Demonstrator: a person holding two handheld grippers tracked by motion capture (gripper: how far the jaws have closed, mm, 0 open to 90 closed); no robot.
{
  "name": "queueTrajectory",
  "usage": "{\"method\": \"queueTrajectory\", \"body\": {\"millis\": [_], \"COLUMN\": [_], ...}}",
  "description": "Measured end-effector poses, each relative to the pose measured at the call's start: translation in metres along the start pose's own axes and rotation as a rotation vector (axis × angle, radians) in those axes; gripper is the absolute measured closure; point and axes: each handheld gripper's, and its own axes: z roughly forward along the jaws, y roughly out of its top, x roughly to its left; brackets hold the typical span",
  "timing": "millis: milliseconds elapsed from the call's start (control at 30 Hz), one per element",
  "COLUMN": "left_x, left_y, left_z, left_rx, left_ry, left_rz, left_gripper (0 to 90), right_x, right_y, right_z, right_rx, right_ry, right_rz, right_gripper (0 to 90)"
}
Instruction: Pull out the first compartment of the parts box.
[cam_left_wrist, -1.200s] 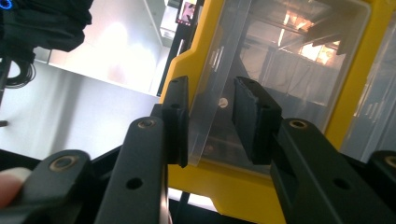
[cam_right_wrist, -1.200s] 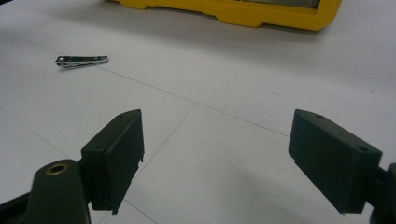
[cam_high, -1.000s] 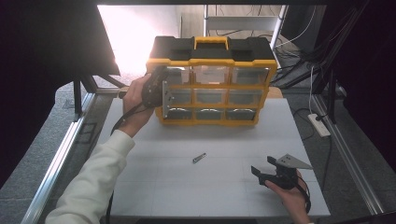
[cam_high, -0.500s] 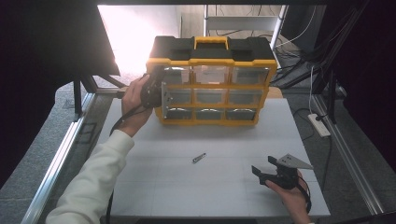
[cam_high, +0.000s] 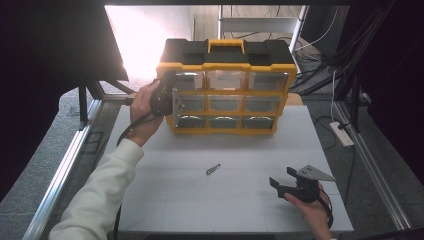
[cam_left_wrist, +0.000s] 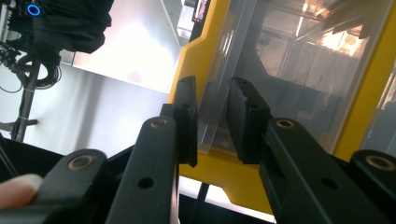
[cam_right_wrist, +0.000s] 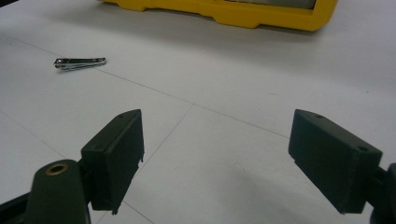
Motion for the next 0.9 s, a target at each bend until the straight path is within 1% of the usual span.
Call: {"method": "queueTrajectory", "body": {"millis": [300, 633, 900], "left_x": [0.000, 0.000, 0.001], "left_y": [0.000, 0.000, 0.000], "left_z": [-0.001, -0.006, -0.010], "left_rx": [-0.004, -0.015, -0.025], "left_ry": [0.001, 0.002, -0.005], "left_rz": [-0.005, -0.011, -0.015], "left_gripper": [73.8, 73.8, 73.8], "right_x": [0.000, 0.000, 0.000], "right_y": [0.000, 0.000, 0.000], "right_z": [0.000, 0.000, 0.000], "right_rx": [0.000, 0.001, 0.001], "right_ry": [0.001, 0.001, 0.001], "right_rz": [0.000, 0.001, 0.001], "right_gripper": [18.4, 18.4, 18.4]}}
